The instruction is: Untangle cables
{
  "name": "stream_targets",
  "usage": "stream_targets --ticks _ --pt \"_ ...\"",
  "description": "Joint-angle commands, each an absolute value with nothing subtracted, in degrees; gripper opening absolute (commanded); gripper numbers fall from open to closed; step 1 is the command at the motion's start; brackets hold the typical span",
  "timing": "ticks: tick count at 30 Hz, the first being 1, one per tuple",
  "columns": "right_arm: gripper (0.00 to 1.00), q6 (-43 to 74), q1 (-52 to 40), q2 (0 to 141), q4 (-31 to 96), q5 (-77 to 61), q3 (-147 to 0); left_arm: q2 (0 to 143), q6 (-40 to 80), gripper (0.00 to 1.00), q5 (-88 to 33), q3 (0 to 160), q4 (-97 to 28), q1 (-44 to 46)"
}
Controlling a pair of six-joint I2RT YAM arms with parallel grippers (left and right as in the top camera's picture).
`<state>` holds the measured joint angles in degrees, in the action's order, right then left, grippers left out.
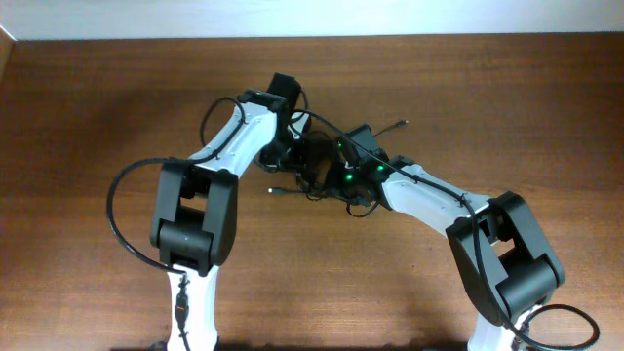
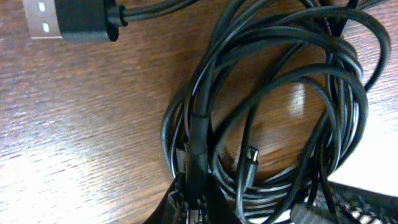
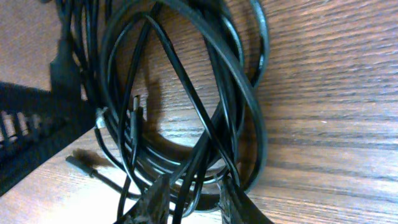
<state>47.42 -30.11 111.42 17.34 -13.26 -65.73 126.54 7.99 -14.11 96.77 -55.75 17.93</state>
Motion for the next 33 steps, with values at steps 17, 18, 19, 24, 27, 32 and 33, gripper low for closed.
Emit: stream_targets --ticks 17,18,19,24,27,32,33 --pt "0.12 28.7 -20.2 110.9 59.2 -5.7 -81.2 124.9 8.3 0.00 -25.1 96.4 -57.9 8.8" --pt "0.14 28.7 -20.2 110.9 60.9 -5.8 -83.4 124.9 8.3 0.00 -25.1 96.4 -57.9 8.8" --pt "0.16 28.7 -20.3 110.9 63.3 -5.8 -86.4 124.9 8.3 0.00 -25.1 96.4 -57.9 8.8" --pt "0.36 28.8 -20.7 110.9 64.2 -12.6 -94.3 124.9 8.3 0.46 -25.1 96.4 -57.9 8.8" --pt "0.40 28.9 -21.5 111.0 62.4 -12.9 -92.8 124.9 8.3 0.54 -25.1 96.4 -57.9 8.8" --pt "0.42 29.0 -23.3 111.1 58.8 -12.9 -88.6 124.9 8.3 0.49 -25.0 96.4 -57.9 8.8" --pt "0.42 29.3 -23.5 111.1 58.0 -12.9 -88.0 124.9 8.3 0.49 -24.5 96.4 -57.9 8.8"
